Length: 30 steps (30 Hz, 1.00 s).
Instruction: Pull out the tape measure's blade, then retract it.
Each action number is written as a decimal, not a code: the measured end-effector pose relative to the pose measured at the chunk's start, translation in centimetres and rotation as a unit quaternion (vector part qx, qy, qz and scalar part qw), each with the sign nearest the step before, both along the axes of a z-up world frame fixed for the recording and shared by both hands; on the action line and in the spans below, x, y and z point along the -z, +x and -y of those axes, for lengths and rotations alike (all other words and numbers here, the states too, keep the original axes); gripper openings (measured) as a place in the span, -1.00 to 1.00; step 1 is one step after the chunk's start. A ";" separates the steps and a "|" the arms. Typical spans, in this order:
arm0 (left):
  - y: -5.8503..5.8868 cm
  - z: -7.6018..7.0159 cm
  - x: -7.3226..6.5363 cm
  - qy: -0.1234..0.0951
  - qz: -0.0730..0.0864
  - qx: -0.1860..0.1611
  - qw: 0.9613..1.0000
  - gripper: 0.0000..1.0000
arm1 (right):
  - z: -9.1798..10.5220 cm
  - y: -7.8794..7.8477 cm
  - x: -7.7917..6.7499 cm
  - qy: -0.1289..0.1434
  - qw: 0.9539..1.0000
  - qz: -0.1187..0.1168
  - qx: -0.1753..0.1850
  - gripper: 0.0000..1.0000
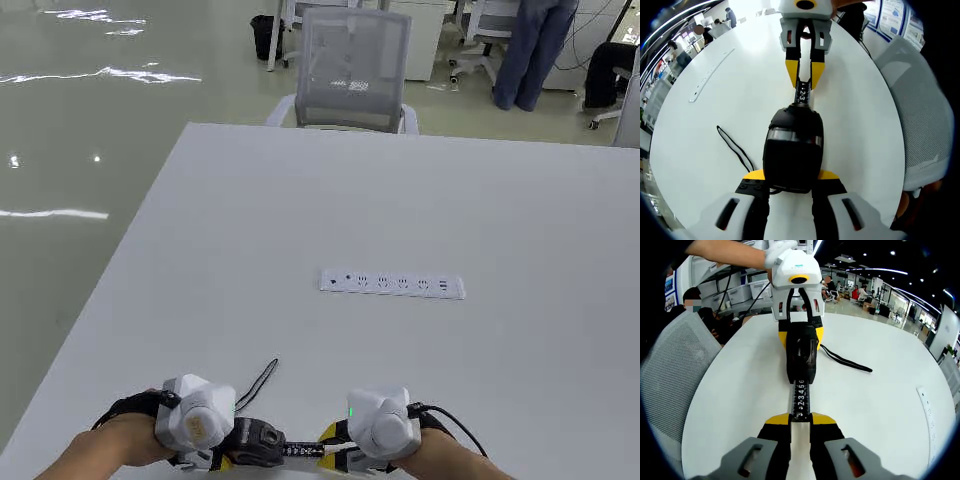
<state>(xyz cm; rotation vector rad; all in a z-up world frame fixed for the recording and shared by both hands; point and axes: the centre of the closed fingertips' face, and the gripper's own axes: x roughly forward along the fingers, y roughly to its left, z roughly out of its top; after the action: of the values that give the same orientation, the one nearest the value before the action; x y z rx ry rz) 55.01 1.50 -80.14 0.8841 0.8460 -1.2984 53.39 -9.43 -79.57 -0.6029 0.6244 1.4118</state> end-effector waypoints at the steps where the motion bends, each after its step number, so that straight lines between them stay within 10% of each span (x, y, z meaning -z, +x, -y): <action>1: 0.0 0.0 0.0 0.000 0.000 0.000 1.000 -0.44 | 0.1 0.0 0.0 -0.001 1.000 -0.001 0.000 -0.77; 30: 0.0 0.1 0.0 -0.002 0.000 0.000 1.000 -0.44 | 2.0 -0.1 0.1 -0.006 1.000 -0.007 -0.001 -0.77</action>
<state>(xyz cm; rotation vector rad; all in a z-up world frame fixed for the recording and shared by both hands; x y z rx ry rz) 55.01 1.40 -80.18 0.8806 0.8424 -1.2995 53.30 -11.41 -79.69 -0.6032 0.6446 1.4157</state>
